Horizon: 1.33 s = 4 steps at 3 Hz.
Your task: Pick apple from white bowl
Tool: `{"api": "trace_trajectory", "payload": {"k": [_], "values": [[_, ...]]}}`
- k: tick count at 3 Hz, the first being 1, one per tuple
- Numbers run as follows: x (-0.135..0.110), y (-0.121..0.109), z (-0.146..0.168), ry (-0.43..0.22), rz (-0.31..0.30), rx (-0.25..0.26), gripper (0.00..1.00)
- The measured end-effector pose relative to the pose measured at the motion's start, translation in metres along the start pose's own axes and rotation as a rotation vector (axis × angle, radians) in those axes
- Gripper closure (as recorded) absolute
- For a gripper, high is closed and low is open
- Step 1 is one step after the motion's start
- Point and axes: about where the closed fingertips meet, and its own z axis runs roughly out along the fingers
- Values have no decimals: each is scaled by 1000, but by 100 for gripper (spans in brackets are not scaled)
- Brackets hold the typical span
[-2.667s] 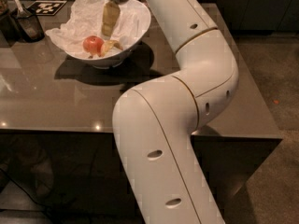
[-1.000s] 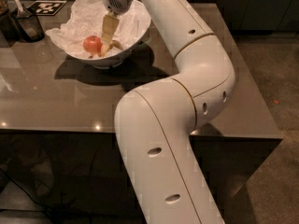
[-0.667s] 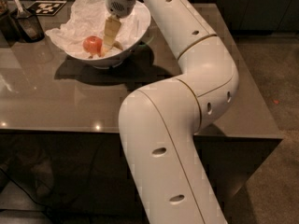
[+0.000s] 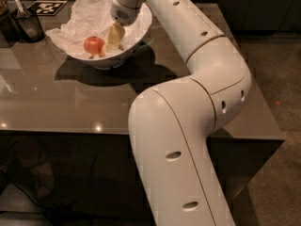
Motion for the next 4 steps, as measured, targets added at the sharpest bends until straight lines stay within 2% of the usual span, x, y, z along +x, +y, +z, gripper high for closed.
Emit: {"api": "trace_trajectory", "payload": {"k": [3,4], "values": [[-5,4,12,29,-16,-16,10],[-3,2,18,35,-16,-28,19]]}}
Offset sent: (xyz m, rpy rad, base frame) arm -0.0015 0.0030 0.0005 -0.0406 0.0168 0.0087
